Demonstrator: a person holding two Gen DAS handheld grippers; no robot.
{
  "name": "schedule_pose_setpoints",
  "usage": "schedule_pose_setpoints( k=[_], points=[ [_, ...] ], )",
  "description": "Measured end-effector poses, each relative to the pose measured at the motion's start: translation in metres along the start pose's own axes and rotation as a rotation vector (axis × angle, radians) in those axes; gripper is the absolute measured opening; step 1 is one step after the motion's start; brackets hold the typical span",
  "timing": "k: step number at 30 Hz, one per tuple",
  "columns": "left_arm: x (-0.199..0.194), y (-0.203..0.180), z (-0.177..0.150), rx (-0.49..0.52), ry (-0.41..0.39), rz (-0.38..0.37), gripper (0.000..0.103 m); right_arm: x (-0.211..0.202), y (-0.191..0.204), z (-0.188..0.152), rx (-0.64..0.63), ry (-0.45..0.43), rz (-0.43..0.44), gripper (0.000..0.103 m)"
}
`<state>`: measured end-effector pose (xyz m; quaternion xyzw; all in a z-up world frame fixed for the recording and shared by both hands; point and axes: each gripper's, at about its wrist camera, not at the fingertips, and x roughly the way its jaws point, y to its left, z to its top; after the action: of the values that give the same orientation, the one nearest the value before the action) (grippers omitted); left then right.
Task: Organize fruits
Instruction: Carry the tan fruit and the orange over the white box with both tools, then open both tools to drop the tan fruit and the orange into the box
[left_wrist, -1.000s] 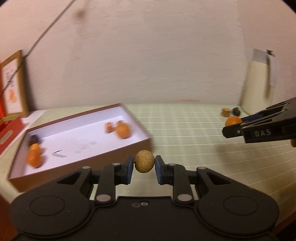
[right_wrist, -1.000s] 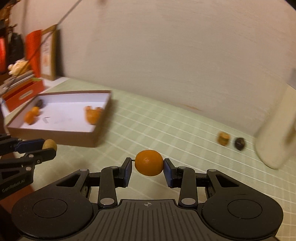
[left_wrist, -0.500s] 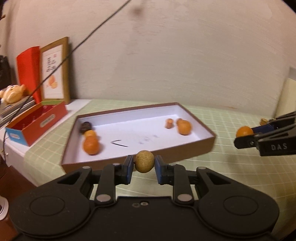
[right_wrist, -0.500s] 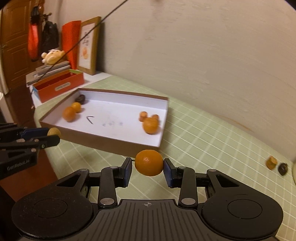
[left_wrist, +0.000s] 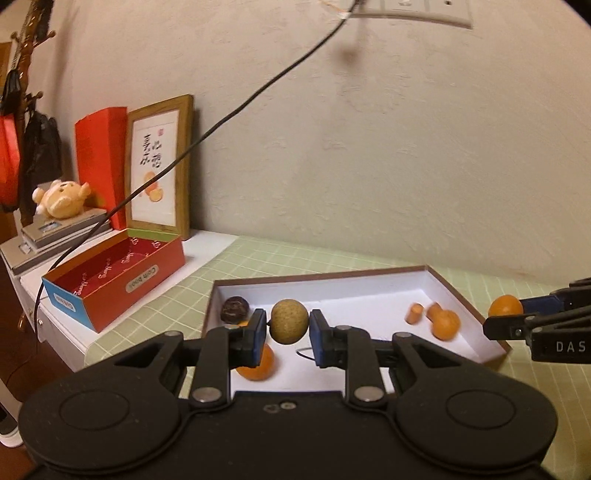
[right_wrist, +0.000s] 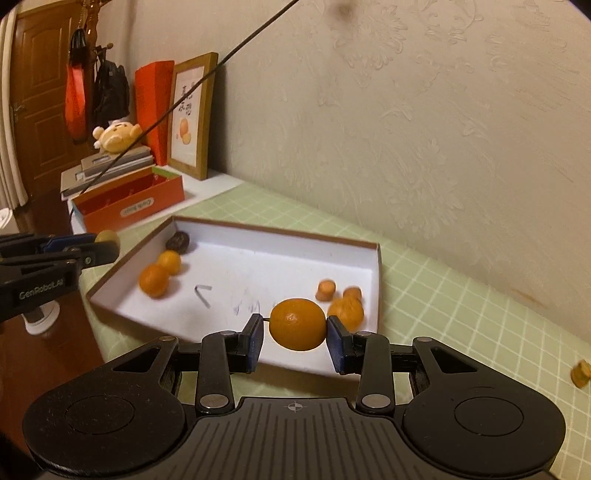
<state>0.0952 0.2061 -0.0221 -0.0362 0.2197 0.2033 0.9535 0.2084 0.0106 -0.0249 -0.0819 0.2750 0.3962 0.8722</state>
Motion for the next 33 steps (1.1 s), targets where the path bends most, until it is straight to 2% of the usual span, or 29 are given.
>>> schedule_pose_setpoints(
  k=[15,17,18,19,20,21,24,26,33],
  points=[
    [0.06,0.008,0.011,-0.018,0.017,0.01,0.017,0.075,-0.014,0.039,0.034,-0.017,-0.011,0.037],
    [0.069,0.007,0.007,-0.017,0.038,0.022,0.043,0.083,-0.014,0.04,0.023,-0.025,-0.013,0.038],
    [0.069,0.007,0.004,-0.027,0.028,0.049,0.079,0.087,-0.013,0.039,0.008,-0.016,-0.025,0.044],
    [0.067,0.009,0.003,-0.033,0.008,0.07,0.095,0.089,-0.013,0.038,0.002,-0.028,-0.049,0.074],
    [0.063,0.01,0.003,-0.034,-0.01,0.079,0.093,0.088,-0.014,0.036,0.007,-0.057,-0.051,0.094],
    [0.061,0.012,0.005,-0.036,-0.016,0.082,0.093,0.084,-0.016,0.033,0.018,-0.088,-0.047,0.095],
    [0.06,0.016,0.006,-0.05,-0.011,0.1,0.095,0.084,-0.019,0.033,0.029,-0.085,-0.061,0.096],
    [0.06,0.018,0.007,-0.055,-0.006,0.101,0.097,0.083,-0.021,0.033,0.044,-0.092,-0.067,0.103],
    [0.06,0.021,0.009,-0.064,0.01,0.101,0.097,0.083,-0.025,0.033,0.049,-0.087,-0.077,0.103]
  ],
)
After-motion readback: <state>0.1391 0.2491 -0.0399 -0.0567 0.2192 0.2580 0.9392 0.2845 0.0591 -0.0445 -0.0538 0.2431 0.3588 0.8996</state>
